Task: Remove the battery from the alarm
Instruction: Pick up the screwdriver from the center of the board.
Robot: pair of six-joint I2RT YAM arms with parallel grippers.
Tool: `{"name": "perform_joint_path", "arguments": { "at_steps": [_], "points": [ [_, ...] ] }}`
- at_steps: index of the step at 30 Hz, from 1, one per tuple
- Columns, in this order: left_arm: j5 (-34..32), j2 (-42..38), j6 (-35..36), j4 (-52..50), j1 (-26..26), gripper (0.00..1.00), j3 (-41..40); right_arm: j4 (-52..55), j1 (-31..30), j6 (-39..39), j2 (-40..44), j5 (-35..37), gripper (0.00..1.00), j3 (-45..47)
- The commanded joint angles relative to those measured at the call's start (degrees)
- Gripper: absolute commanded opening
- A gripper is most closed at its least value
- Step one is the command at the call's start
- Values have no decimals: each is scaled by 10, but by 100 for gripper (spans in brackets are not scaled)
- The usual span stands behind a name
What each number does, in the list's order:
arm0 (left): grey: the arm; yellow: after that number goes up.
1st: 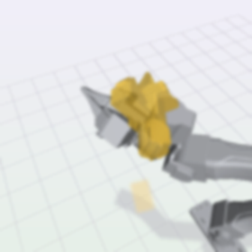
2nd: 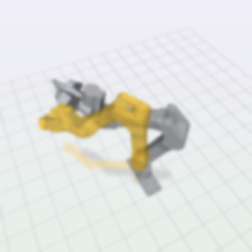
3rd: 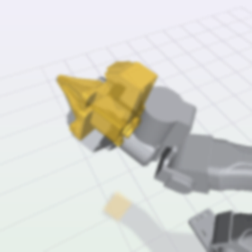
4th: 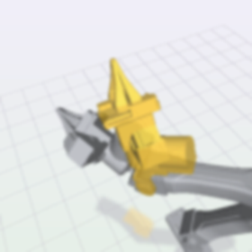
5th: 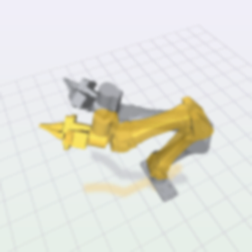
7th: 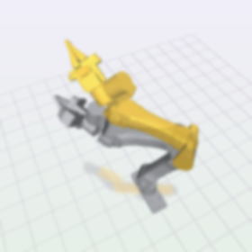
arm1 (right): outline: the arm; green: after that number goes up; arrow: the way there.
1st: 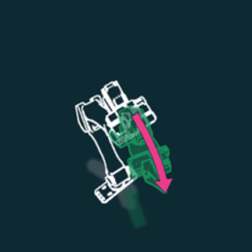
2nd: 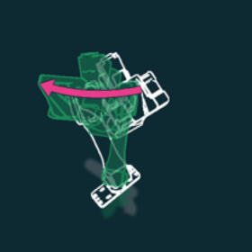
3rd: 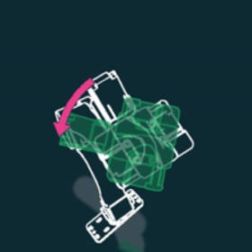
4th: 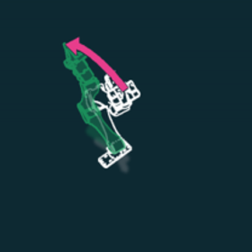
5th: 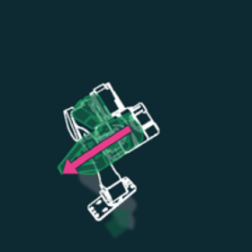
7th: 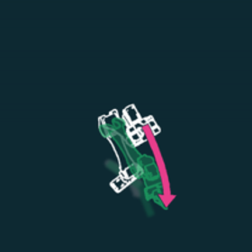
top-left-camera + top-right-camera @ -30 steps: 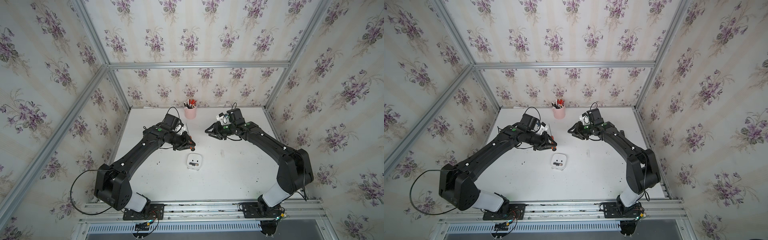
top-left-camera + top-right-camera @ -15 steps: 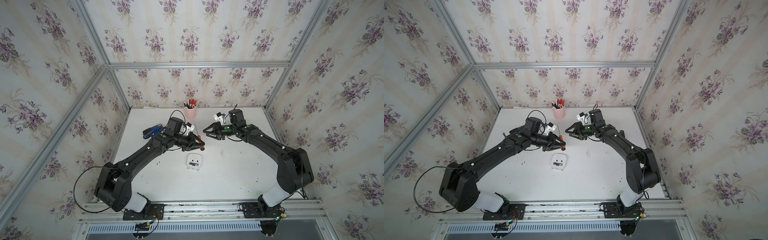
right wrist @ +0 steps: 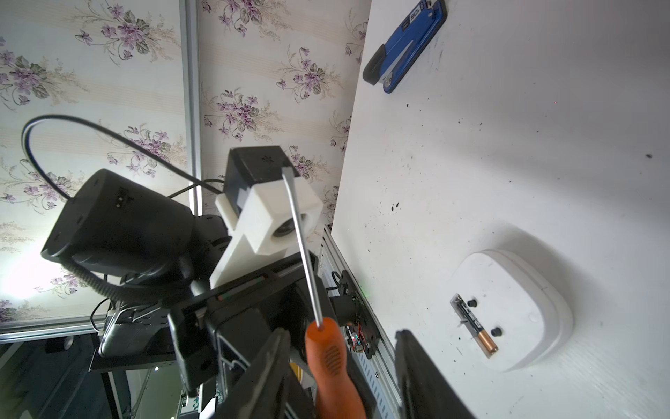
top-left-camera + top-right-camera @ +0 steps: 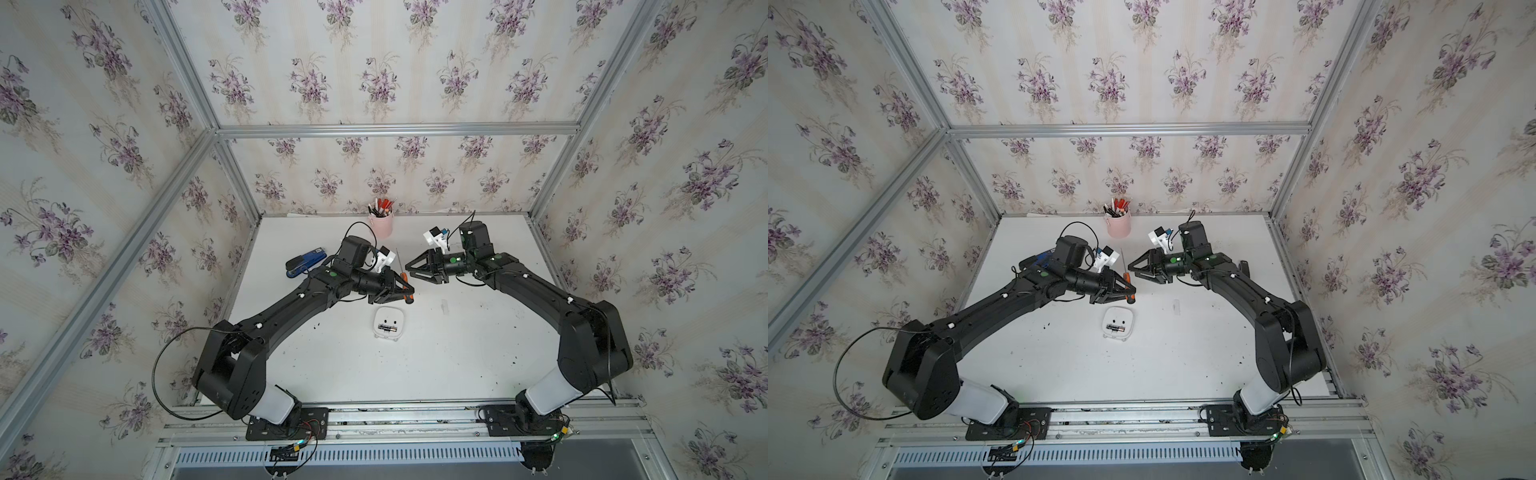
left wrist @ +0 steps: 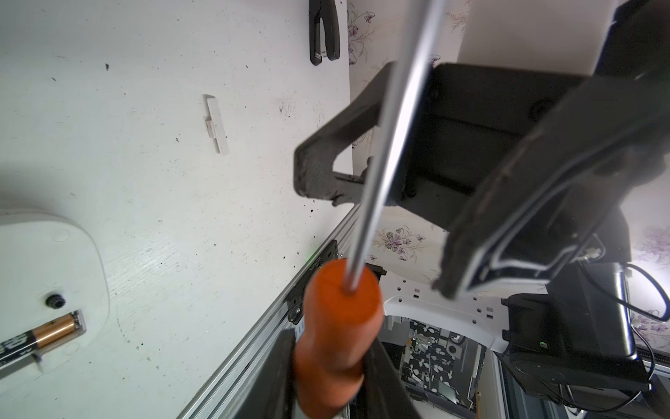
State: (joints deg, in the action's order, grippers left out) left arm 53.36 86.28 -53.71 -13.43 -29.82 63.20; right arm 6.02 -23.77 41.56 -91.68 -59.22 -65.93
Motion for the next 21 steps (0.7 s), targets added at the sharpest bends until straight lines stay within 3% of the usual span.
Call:
{"name": "perform_joint_path", "arguments": {
  "at_steps": [1,8,15,21],
  "points": [
    [5,3,10,15,1,21,-1,-24,-1,-7,11,-16,51,10],
    [12,6,18,10,-4,21,10,35,-12,-62,4,-9,50,5],
    [10,7,19,8,-10,21,9,23,-37,-62,-1,3,48,10],
    [9,6,21,6,-10,21,7,25,-41,-60,3,13,37,21]
  ]
}}
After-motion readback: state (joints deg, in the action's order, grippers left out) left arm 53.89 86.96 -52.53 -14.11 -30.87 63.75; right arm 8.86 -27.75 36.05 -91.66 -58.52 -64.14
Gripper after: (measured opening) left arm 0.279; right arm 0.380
